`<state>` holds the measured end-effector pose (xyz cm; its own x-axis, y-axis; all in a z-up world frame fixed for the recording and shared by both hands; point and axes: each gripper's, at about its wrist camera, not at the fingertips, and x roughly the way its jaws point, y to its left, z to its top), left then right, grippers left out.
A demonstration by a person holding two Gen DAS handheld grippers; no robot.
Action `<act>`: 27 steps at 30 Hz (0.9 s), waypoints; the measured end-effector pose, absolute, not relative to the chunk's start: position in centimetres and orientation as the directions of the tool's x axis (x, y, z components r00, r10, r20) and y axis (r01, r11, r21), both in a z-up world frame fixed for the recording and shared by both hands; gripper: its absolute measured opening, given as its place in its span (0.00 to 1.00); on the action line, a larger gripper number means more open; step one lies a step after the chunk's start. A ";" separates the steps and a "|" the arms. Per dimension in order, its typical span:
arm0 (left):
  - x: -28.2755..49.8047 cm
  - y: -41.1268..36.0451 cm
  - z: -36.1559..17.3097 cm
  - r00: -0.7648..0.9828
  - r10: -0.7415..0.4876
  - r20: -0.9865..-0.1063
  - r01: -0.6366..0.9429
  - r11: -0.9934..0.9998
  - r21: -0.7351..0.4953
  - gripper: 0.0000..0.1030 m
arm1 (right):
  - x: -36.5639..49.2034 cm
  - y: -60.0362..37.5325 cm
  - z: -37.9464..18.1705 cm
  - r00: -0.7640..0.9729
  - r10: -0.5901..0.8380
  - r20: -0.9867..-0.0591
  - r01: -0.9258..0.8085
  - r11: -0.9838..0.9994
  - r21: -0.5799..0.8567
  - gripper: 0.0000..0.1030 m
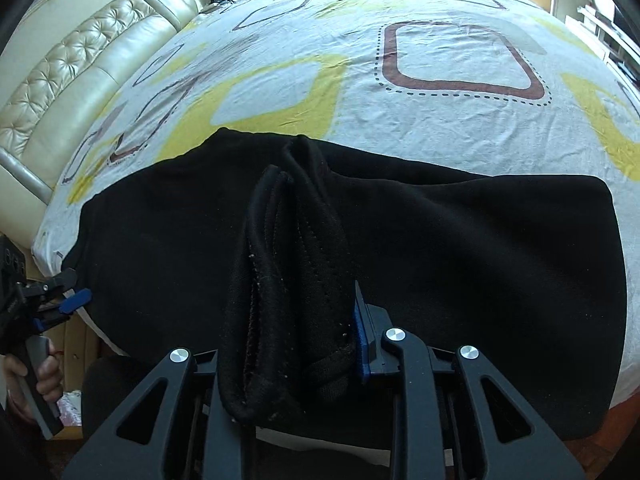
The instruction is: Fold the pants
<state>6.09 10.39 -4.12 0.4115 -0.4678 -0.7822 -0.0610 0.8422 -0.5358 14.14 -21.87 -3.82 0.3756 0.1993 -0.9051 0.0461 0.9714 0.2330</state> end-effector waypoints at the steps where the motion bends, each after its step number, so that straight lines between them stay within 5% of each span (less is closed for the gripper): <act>1: 6.1 10.3 -4.1 0.411 -0.468 -0.782 -0.061 0.842 -0.536 0.97 | 13.9 -21.3 -3.7 0.381 0.188 -0.906 0.036 0.975 0.217 0.35; 5: 6.2 10.1 -4.1 0.411 -0.463 -0.785 -0.057 0.847 -0.529 0.97 | 13.6 -19.4 -3.4 0.397 0.239 -0.886 0.015 0.964 0.267 0.61; 13: 6.4 9.8 -4.3 0.407 -0.457 -0.791 -0.052 0.853 -0.519 0.97 | 13.2 -14.8 -2.5 0.344 0.464 -0.816 -0.114 0.884 0.454 0.72; 18: 6.6 9.6 -4.3 0.406 -0.455 -0.793 -0.048 0.856 -0.515 0.97 | 12.7 -18.2 0.4 0.354 0.645 -0.677 -0.119 0.750 0.651 0.72; 22: 6.7 9.6 -4.3 0.405 -0.456 -0.793 -0.050 0.855 -0.517 0.97 | 11.9 -26.1 3.3 0.503 0.574 -0.646 -0.056 0.768 0.638 0.73; 27: 6.6 9.6 -4.3 0.405 -0.456 -0.792 -0.050 0.855 -0.517 0.97 | 9.9 -39.7 1.5 0.678 0.362 -0.640 0.233 0.719 0.654 0.73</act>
<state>6.64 9.64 -4.33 0.4052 -0.4560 -0.7924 -0.0495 0.8545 -0.5171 9.91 -39.72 1.54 0.6777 0.3624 -0.6398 0.2330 0.7194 0.6544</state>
